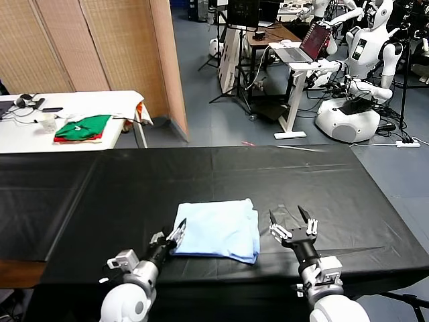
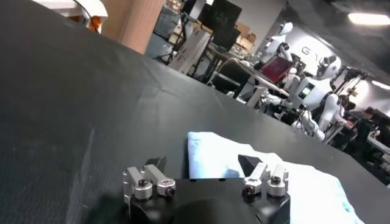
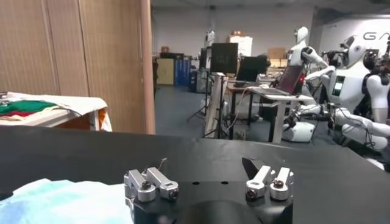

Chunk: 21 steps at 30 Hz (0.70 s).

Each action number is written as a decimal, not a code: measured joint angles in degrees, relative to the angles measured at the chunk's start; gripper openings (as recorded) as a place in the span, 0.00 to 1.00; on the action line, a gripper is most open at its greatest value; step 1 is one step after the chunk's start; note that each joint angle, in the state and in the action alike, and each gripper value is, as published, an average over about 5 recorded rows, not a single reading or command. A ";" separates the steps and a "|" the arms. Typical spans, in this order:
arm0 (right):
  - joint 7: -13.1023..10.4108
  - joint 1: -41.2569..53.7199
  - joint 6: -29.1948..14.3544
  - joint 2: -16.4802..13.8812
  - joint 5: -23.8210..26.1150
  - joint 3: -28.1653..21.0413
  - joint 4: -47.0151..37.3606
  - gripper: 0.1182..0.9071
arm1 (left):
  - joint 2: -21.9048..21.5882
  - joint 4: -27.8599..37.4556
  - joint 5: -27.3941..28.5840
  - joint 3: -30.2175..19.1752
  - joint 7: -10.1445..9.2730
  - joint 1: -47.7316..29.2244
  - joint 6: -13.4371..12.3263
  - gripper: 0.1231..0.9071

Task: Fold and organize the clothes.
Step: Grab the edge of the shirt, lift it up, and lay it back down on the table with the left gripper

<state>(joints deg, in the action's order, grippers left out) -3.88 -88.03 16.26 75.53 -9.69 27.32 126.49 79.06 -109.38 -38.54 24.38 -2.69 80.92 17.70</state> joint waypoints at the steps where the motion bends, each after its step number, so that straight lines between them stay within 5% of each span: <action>1: 0.00 0.02 0.00 0.01 0.02 0.01 -0.02 1.00 | 0.05 0.02 -0.44 -0.01 -0.06 -0.01 0.11 0.52; 7: 0.01 0.13 -0.06 0.16 0.18 0.07 -0.27 1.00 | -0.06 -0.82 -3.73 -0.02 -1.04 -0.28 1.29 0.09; 15: -0.04 0.34 -0.14 0.12 0.33 0.31 -0.95 1.00 | -2.95 -3.90 4.39 1.01 -2.26 0.62 1.91 0.06; 21: -0.06 0.68 -0.17 0.33 0.60 -0.33 -1.75 1.00 | -10.58 -7.10 11.73 4.71 -2.75 2.68 2.28 0.06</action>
<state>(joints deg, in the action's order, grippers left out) -3.93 -87.35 16.09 75.86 -9.10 26.99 124.74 68.48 -116.48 -26.81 29.10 -5.45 83.60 19.98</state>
